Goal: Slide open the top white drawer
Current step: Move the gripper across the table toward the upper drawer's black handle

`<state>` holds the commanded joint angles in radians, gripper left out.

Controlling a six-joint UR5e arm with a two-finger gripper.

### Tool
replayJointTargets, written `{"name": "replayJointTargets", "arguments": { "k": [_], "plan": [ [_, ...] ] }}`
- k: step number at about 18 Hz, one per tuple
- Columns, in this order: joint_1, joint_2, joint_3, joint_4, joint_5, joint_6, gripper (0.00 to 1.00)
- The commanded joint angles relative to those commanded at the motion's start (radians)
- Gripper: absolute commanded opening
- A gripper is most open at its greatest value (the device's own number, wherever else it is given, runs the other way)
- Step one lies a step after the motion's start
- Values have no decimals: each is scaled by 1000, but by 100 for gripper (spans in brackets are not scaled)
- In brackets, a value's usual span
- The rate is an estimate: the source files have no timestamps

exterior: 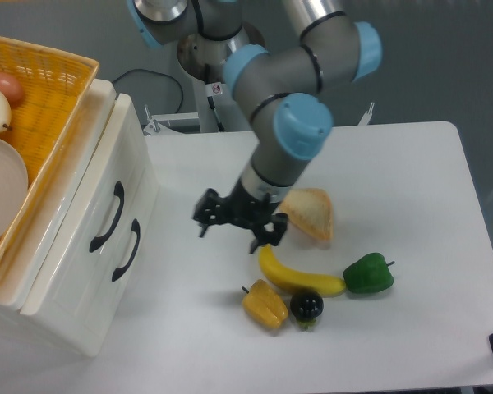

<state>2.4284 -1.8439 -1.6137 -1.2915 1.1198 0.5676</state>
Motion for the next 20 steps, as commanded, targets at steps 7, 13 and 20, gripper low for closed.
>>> {"name": "replayJointTargets", "arguments": {
  "k": [7, 13, 20],
  "plan": [
    [-48, 31, -6, -58, -25, 0, 100],
    [-58, 34, -6, -58, -48, 3, 100],
    [-94, 35, -5, -54, -58, 8, 100]
  ]
}}
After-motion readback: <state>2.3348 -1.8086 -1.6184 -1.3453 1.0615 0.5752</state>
